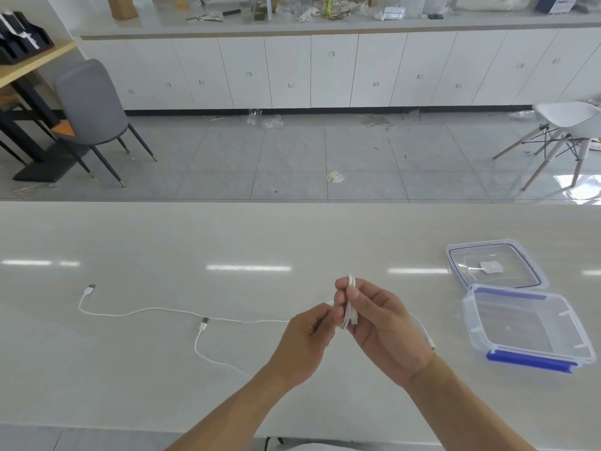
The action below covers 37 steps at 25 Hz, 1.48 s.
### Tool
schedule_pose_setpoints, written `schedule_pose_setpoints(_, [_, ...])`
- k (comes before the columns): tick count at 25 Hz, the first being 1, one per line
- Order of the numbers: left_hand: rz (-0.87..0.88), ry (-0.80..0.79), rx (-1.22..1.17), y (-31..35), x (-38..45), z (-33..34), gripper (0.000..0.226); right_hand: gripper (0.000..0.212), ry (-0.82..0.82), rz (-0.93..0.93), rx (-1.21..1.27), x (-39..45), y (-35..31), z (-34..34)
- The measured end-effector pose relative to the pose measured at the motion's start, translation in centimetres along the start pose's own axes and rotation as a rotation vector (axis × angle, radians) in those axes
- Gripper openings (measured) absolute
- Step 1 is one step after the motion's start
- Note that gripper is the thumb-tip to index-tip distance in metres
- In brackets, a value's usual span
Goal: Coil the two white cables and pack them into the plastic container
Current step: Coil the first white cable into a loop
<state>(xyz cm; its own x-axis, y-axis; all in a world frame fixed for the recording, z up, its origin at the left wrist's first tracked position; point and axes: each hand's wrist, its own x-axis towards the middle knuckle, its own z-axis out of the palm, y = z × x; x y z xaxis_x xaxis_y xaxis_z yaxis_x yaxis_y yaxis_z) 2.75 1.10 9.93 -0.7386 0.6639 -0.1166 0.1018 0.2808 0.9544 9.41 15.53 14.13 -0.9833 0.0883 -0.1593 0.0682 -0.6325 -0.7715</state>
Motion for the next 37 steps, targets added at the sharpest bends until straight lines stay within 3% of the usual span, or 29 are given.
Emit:
schedule_pose_setpoints(4, [-0.019,-0.005,0.161,-0.5,-1.3,0.9,0.024,0.022,0.143,-0.089,-0.095,0.7,0.4,-0.6])
schedule_pose_setpoints(9, [-0.013,-0.071,0.430,0.9,-2.0,0.0,0.025,0.021,0.237,-0.183,-0.619,1.0,1.1,-0.9])
schedule_pose_setpoints(11, [-0.022,-0.072,0.475,1.8,-2.1,-1.1,0.024,0.011,0.196,-0.168,-0.850,0.7,0.7,-1.4])
schedule_pose_setpoints(14, [0.016,-0.105,0.499,3.7,-1.8,-3.9,0.021,0.013,0.054,-0.078,-1.061,-0.2,0.3,-2.4])
schedule_pose_setpoints(19, [0.150,-0.136,0.576,6.2,-0.5,-7.4,0.013,0.024,-0.104,0.103,-0.903,-1.4,0.5,-1.9])
schedule_pose_setpoints(26, [0.119,-0.100,0.202,4.8,1.2,-8.2,0.010,0.034,-0.160,0.188,-0.606,-2.5,0.1,-0.3])
schedule_pose_setpoints(31, [0.051,-0.032,0.049,2.5,1.3,-6.5,0.016,0.032,-0.178,0.138,-0.357,-2.6,-0.1,0.1])
schedule_pose_setpoints(37, [0.001,-0.072,0.114,0.5,-0.4,-2.8,0.028,0.034,-0.070,-0.007,-0.077,-1.4,-0.5,0.4])
